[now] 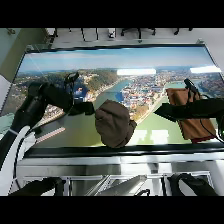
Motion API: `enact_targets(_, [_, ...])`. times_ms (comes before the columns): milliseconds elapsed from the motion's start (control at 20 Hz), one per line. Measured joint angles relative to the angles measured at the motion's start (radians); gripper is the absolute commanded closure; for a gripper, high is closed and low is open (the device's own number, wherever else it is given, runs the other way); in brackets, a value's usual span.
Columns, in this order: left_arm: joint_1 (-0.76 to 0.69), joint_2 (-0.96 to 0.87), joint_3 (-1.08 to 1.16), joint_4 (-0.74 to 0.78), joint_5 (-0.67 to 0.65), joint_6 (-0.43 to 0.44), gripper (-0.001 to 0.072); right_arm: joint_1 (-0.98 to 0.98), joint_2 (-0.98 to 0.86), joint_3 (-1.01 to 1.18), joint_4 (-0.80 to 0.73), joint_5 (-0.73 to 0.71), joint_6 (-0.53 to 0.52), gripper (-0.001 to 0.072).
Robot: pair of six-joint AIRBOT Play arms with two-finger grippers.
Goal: Fold the shirts.
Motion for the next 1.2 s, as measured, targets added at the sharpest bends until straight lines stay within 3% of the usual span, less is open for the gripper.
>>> enact_targets(100, [-0.002, 0.087, -0.204, -0.048, -0.059, 0.003, 0.0075, -0.020, -0.063, 0.004, 0.011, -0.006, -0.015, 0.0326])
enact_targets(300, [-0.057, 0.198, -0.571, -0.227, -0.361, 0.007, 0.0075, -0.008, -0.253, 0.008, 0.075, 0.000, -0.061, 0.0326])
enact_targets(550, [-0.114, 0.150, -0.670, -0.330, -0.636, 0.016, 0.0076, 0.109, -0.454, 0.009, 0.122, 0.104, -0.101, 0.0326])
enact_targets(600, [-0.120, 0.113, -0.657, -0.338, -0.661, 0.020, 0.0110, 0.135, -0.481, 0.009, 0.129, 0.125, -0.104, 0.0326])
enact_targets(700, [-0.126, 0.036, -0.618, -0.348, -0.690, 0.027, 0.0305, 0.180, -0.526, 0.009, 0.143, 0.157, -0.107, 0.0326])
enact_targets(750, [-0.128, -0.003, -0.594, -0.351, -0.698, 0.029, 0.0351, 0.198, -0.543, 0.009, 0.150, 0.169, -0.108, 0.0326])
enact_targets(850, [-0.130, -0.064, -0.549, -0.353, -0.701, 0.032, 0.0354, 0.225, -0.565, 0.011, 0.182, 0.183, -0.111, 0.0329])
enact_targets(900, [-0.131, -0.088, -0.526, -0.354, -0.701, 0.034, 0.0490, 0.236, -0.572, 0.012, 0.193, 0.190, -0.111, 0.0401])
enact_targets(950, [-0.132, -0.105, -0.505, -0.355, -0.700, 0.034, 0.0688, 0.245, -0.577, 0.012, 0.197, 0.201, -0.112, 0.0556])
enact_targets(1000, [-0.132, -0.116, -0.487, -0.355, -0.699, 0.038, 0.0689, 0.254, -0.582, 0.012, 0.200, 0.214, -0.113, 0.0695])
enact_targets(1200, [-0.132, -0.123, -0.433, -0.355, -0.686, 0.057, 0.0690, 0.284, -0.588, 0.020, 0.220, 0.237, -0.139, 0.0690])
